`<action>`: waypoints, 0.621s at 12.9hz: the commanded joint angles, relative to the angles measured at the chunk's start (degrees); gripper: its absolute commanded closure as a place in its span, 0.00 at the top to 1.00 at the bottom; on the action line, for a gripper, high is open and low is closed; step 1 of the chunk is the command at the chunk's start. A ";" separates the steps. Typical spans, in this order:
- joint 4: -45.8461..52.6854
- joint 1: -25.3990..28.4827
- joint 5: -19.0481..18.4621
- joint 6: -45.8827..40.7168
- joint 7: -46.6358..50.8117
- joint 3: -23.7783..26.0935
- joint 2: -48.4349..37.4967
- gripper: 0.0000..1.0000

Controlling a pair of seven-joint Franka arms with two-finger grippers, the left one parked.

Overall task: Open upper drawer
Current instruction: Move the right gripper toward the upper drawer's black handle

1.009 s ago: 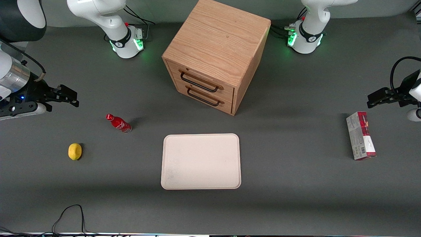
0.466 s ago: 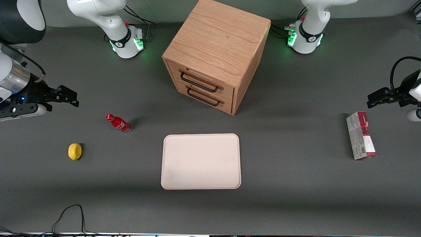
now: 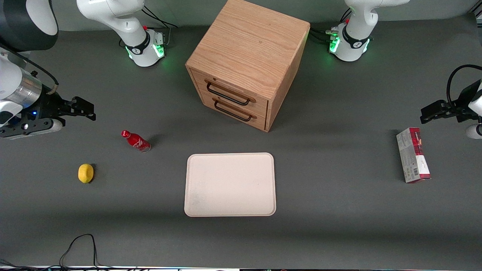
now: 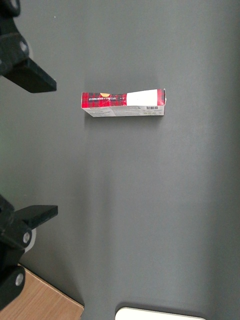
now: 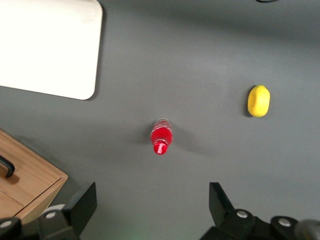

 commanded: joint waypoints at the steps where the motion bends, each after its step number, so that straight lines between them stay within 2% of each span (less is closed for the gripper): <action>1: 3.18 2.99 0.52 -2.64 -0.65 -0.05 2.54 1.00; 5: 6.69 10.45 0.61 -2.73 -0.48 -0.05 5.27 1.00; 8: 7.22 13.10 2.27 -2.64 -0.56 -0.05 5.36 1.00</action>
